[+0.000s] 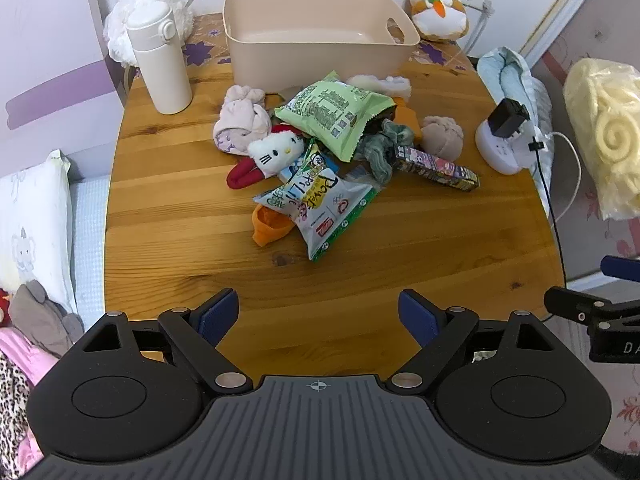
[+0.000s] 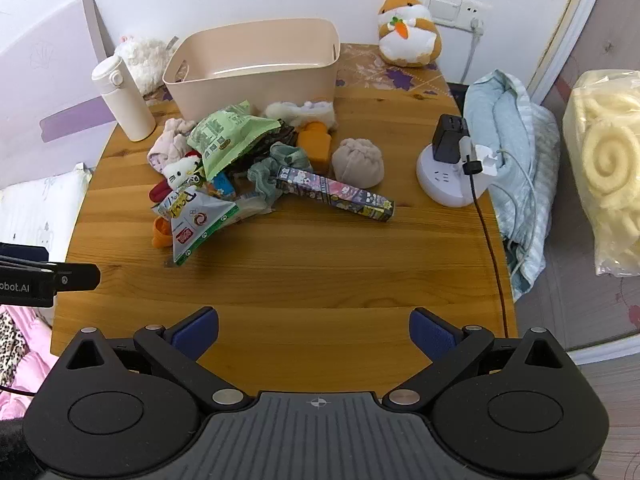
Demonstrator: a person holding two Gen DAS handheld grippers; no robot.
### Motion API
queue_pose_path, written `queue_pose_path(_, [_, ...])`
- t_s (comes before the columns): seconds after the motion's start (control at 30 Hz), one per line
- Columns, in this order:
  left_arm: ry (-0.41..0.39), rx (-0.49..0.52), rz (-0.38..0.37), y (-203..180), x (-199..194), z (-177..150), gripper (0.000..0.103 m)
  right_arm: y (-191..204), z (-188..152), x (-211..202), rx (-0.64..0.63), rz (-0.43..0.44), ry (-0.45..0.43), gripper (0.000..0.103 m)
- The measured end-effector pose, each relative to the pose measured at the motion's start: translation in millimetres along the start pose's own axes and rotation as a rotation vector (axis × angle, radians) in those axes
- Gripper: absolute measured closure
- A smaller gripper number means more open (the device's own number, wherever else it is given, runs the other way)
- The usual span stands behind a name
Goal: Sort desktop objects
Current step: 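Move both grippers toward the pile of items on the table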
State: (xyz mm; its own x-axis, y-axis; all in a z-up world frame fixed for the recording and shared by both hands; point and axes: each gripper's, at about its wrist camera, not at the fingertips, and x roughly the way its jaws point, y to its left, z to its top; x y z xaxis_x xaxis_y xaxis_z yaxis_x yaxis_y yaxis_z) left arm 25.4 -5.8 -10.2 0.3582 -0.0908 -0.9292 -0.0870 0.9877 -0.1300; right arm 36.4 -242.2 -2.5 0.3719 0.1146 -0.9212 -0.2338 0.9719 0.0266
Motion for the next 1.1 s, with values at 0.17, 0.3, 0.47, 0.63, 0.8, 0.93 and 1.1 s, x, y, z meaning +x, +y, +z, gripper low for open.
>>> queue_pose_path(0.17, [0.009, -0.038, 0.006, 0, 8, 13, 0.015, -7, 12, 10, -0.021, 0.003, 0.017, 0.0])
queue_pose_path(0.3, [0.02, -0.065, 0.014, 0, 18, 23, 0.015, -11, 20, 21, -0.063, 0.004, 0.024, 0.0])
queue_pose_path(0.47, [0.044, -0.109, 0.022, 3, 37, 35, 0.015, -17, 32, 37, -0.113, 0.002, 0.024, 0.0])
queue_pose_path(0.63, [0.072, -0.149, 0.019, 5, 55, 45, 0.015, -21, 43, 55, -0.155, 0.012, 0.02, 0.0])
queue_pose_path(0.8, [0.094, -0.179, 0.02, 4, 75, 54, 0.015, -25, 55, 71, -0.215, 0.012, 0.008, 0.0])
queue_pose_path(0.93, [0.112, -0.211, 0.007, 3, 89, 61, 0.015, -26, 64, 81, -0.29, 0.058, -0.036, 0.0])
queue_pose_path(1.1, [0.139, -0.28, -0.002, 5, 108, 66, 0.015, -29, 75, 98, -0.345, 0.062, -0.081, 0.0])
